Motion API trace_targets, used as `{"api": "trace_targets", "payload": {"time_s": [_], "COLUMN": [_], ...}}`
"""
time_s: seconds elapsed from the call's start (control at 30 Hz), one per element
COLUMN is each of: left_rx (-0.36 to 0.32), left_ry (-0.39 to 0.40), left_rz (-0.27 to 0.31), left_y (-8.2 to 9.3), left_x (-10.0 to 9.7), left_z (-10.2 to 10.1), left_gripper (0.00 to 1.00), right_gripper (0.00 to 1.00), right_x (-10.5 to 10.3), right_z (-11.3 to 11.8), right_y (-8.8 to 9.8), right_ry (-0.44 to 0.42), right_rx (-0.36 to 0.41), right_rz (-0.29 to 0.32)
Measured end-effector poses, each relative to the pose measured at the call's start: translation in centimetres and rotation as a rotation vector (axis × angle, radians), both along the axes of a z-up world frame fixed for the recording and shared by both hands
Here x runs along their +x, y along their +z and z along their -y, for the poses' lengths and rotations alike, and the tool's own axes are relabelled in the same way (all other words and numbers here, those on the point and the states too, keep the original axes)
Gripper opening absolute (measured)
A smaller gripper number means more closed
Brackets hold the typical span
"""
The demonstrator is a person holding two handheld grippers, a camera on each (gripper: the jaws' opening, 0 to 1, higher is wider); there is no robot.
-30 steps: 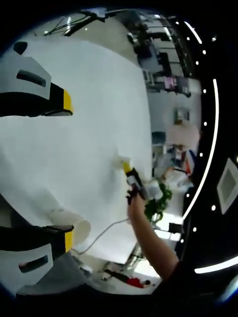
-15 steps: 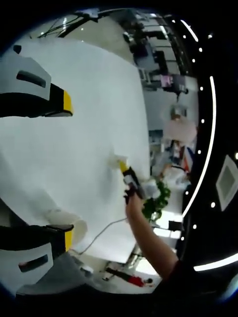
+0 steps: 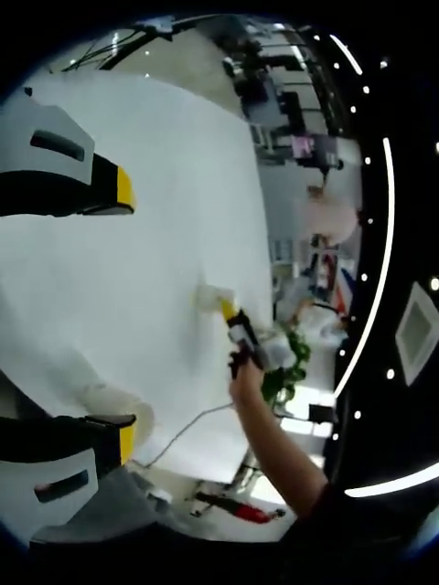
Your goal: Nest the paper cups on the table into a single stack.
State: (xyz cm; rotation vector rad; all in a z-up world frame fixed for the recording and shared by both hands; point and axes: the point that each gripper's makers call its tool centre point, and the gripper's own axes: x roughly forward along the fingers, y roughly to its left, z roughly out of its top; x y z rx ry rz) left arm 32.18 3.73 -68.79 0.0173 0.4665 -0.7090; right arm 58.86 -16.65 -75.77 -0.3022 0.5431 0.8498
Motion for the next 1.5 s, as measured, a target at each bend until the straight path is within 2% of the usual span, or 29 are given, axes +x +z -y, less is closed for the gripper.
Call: {"api": "trace_targets", "payload": {"time_s": [0.37,0.83,1.23,1.5], "left_rx": [-0.008,-0.032,-0.047,-0.052], "left_ry": [-0.022,-0.049,-0.072,-0.075], "left_rz": [0.018,0.049,0.071,0.070], "left_y": [0.8,1.5,1.9,1.8], "left_x": [0.1,0.1,-0.4,-1.0], "left_z": [0.8,1.8,2.4,2.1], "left_gripper": [0.90,0.90,0.90,0.90], "right_gripper": [0.33,0.33,0.33,0.33], "right_x": [-1.1,-4.8,-8.4,-10.8], "right_z": [1.7,3.7,3.8,3.0], "right_y": [1.0,2.7,4.0,5.5], "right_ry": [-0.013,-0.017,-0.010,0.021], "right_rx": [0.006,0.006,0.021,0.048], "right_rz": [0.015,0.042,0.058,0.057]}}
